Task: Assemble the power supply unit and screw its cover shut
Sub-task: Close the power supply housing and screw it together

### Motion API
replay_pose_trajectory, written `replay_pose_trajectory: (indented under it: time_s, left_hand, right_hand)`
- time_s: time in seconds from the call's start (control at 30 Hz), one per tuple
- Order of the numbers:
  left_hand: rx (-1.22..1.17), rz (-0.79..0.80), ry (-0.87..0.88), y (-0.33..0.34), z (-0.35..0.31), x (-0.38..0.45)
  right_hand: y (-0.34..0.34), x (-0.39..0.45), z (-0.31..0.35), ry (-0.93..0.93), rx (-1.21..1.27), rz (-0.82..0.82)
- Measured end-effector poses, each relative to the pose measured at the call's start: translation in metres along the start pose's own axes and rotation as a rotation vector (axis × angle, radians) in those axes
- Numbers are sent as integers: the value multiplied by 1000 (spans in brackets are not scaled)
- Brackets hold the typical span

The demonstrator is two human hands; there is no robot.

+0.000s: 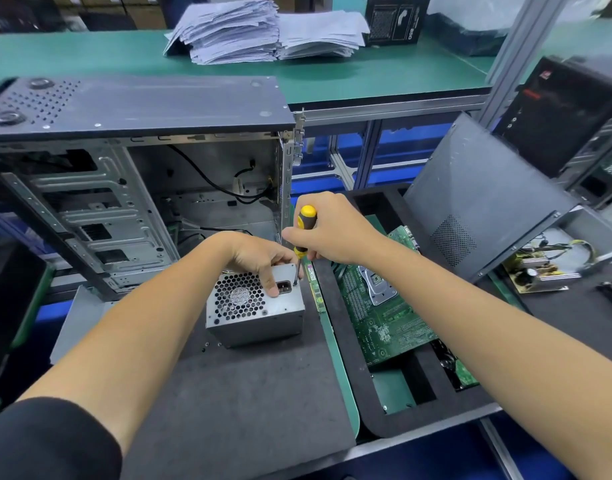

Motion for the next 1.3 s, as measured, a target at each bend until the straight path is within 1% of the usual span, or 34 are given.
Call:
replay_pose_trajectory:
  time_s: [0.13,0.3,0.43,0.63,0.73,0.87,0.97,1.1,1.17,1.3]
  left_hand:
    - [-14,62,-17,3,-2,2]
    - [-33,55,-15,2,-1,3]
    - [-46,89,-51,4,-1,3]
    - [72,36,-73,6,-6,7]
    - [71,45,-70,5,-7,7]
    - [56,9,-31,2,-5,6]
    - [24,11,-6,0,-4,5]
    - [17,1,-14,-2,-2,6]
    - [46,8,-28,-3,-2,8]
    - [205,16,-81,-6,-9,8]
  right_hand:
    - [-2,-1,-1,2,-17,-14]
    - [-4,-2,0,-5,-6,-22]
    - [-2,-4,2,-6,7,-12]
    - [-4,-2,0,-6,-20,-21]
    - [-4,-4,0,-13,-4,-17]
    - [-3,-4,-1,-11,18,-21]
    - [-2,-3,-2,-11,11,-26]
    - [-3,-1,-3,-11,3,-34]
    - [-3,0,-4,-8,-2,-32]
    - [-2,1,-4,3,5,-28]
Point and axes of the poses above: each hand's wrist, its own x-axis towards the middle knuckle, its own y-axis out of the palm, z = x × y, the point moved 4 cm from there along x, towards the middle knuckle, and after that the axes turned 2 degrees about -z, right-handed, at the moved point
